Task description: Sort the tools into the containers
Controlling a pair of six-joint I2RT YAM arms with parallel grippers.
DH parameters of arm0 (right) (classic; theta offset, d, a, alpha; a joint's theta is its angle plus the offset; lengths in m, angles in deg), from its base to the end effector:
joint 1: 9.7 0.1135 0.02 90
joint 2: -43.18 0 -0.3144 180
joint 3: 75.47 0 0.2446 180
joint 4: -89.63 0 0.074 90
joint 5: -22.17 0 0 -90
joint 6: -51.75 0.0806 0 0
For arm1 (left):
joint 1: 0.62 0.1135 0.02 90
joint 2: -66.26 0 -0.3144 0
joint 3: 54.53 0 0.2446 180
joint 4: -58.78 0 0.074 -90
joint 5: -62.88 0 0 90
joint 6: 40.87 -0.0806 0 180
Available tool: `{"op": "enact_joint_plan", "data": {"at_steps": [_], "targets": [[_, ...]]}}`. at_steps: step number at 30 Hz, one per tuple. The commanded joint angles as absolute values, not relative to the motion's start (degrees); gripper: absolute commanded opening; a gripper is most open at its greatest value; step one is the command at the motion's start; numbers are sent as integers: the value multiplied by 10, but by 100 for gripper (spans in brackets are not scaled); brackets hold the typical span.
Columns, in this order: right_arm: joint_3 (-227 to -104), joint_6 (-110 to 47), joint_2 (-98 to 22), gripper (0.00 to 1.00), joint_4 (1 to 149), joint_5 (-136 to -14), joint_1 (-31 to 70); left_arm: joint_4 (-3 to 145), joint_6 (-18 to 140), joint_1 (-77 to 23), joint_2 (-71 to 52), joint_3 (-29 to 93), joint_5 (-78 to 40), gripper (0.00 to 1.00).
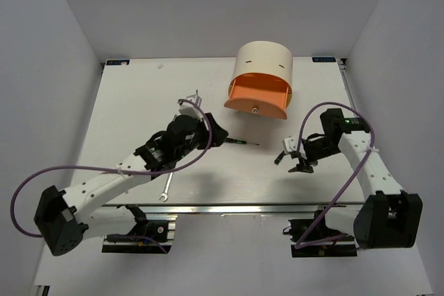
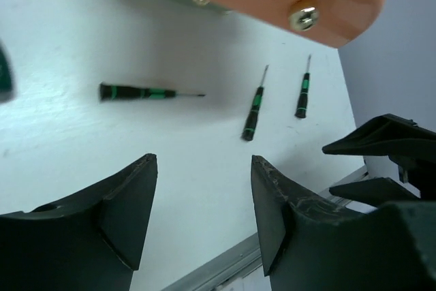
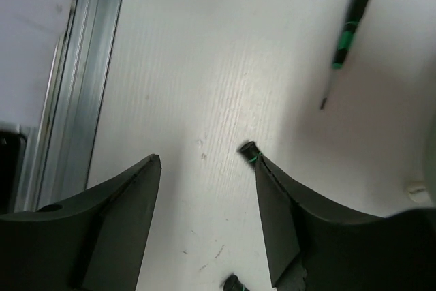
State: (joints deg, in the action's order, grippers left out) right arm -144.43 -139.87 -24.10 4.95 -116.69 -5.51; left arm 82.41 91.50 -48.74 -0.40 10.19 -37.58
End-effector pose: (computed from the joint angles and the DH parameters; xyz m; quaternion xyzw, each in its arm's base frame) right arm 0.1537 0.0721 0.2846 -0.7401 0.5280 0.2306 0.3469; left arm 0.1966 -0.1973 0.3277 -0.0063 0.8439 -0.3227 0.4285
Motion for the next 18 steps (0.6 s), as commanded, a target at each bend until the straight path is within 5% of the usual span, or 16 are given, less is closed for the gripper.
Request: {"op": "enact_joint_plan", "data": {"at_steps": [1,8,18], "targets": [[-1427,-1530,-269,64,56,-1085,-36,869,953,-488,65,59,-423,67],[-1381,-1499,-318,74,197,-1003,13,891,1038,-488,169,-17,-463,67],[-1418,-1455,-434,71,276,-940,39,899,1059,-487,183,-39,-465,67]]}}
